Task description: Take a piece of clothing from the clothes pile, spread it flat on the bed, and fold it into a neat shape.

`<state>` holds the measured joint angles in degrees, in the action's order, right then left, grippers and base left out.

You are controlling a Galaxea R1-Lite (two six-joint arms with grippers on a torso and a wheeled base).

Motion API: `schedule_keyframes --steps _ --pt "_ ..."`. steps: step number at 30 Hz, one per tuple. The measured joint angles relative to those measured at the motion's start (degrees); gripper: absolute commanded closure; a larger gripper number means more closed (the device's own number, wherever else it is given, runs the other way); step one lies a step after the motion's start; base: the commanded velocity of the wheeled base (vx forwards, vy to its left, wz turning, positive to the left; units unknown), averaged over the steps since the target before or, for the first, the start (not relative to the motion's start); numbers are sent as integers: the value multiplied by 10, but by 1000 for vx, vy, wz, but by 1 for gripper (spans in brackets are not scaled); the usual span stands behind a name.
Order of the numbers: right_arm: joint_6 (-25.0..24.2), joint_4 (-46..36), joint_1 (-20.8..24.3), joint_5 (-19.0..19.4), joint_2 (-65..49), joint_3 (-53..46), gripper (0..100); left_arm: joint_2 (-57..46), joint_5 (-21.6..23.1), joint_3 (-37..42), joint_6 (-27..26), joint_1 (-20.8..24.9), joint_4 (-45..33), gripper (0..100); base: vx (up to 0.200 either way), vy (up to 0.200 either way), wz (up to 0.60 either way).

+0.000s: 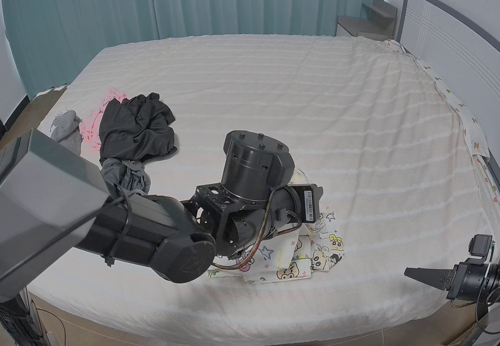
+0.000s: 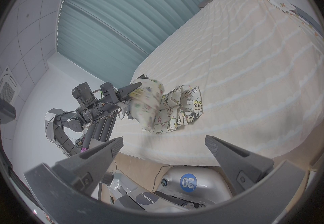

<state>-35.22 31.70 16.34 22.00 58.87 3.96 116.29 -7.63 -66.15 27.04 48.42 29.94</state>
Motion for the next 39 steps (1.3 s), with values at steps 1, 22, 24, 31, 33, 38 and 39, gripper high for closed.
schedule_keyframes --steps 1,22,24,31,33,38,39 --pt "1 0 0 0 0 0 0 0 0 -1 0 0 0 0 0 0 0" --pt "1 0 0 1 9 0 0 -83 26 110 45 -77 3 0 0 0 0" --pt "0 1 0 1 15 4 0 -115 64 158 65 -103 4 0 0 0 0" --pt "-4 13 0 0 90 51 0 -221 232 350 113 -228 31 0 0 0 0" --pt "-5 19 0 0 119 71 0 -247 292 409 125 -269 56 0 0 0 0" --pt "-8 23 -1 -13 212 158 0 -293 397 521 146 -350 116 0 0 0 0" --pt "-8 22 -1 -17 231 180 0 -300 411 535 149 -361 125 0 0 0 0"
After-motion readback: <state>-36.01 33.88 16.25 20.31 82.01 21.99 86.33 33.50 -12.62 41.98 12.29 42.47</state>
